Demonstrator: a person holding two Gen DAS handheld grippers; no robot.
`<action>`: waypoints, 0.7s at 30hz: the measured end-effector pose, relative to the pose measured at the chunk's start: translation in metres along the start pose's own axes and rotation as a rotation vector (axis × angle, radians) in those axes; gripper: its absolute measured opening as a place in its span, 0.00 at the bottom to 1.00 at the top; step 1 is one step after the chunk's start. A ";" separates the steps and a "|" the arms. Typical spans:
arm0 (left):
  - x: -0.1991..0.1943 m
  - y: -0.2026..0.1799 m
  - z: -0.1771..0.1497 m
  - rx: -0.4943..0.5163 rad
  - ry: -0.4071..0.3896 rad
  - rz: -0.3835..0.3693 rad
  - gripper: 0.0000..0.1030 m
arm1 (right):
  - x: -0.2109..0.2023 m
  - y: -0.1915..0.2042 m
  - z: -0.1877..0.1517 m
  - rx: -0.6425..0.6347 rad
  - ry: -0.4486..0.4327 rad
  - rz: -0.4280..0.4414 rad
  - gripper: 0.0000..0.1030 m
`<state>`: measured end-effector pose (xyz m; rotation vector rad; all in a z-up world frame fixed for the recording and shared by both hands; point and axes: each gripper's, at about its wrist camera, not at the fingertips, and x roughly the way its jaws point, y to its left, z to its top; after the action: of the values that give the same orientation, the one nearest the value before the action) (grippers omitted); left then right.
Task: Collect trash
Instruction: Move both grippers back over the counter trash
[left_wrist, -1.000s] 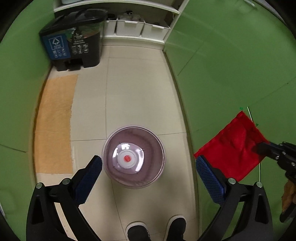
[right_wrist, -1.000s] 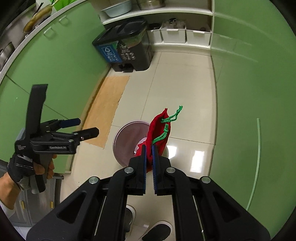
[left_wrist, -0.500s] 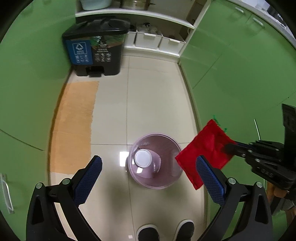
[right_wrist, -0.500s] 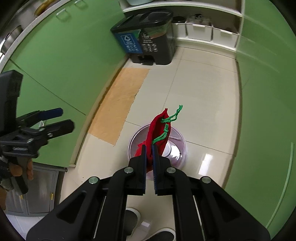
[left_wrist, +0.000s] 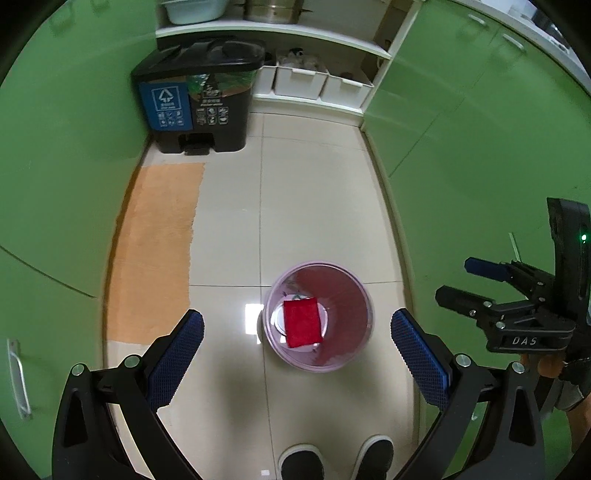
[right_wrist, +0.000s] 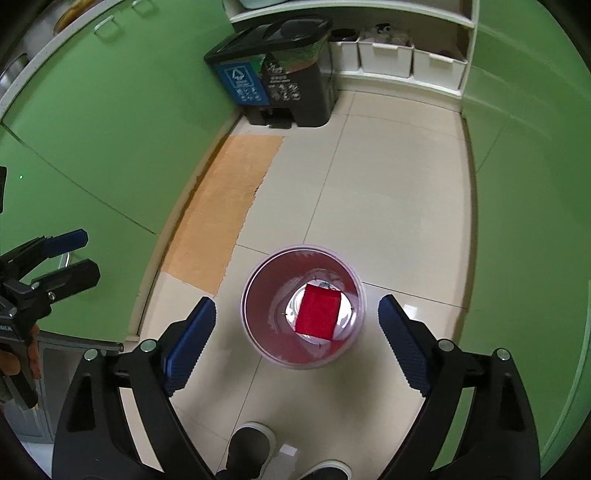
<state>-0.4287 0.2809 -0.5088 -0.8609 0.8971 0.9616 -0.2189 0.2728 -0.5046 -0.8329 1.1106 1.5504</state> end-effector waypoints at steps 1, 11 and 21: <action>-0.007 -0.005 0.002 0.004 0.000 -0.004 0.94 | -0.014 0.000 0.001 0.010 -0.004 -0.004 0.86; -0.150 -0.072 0.031 0.081 -0.007 -0.036 0.94 | -0.206 0.015 0.009 0.078 -0.054 -0.043 0.89; -0.331 -0.160 0.058 0.207 -0.029 -0.090 0.94 | -0.429 0.035 -0.006 0.191 -0.160 -0.074 0.97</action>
<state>-0.3659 0.1822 -0.1555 -0.7035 0.9081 0.7861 -0.1455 0.1222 -0.1078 -0.6044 1.0790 1.3993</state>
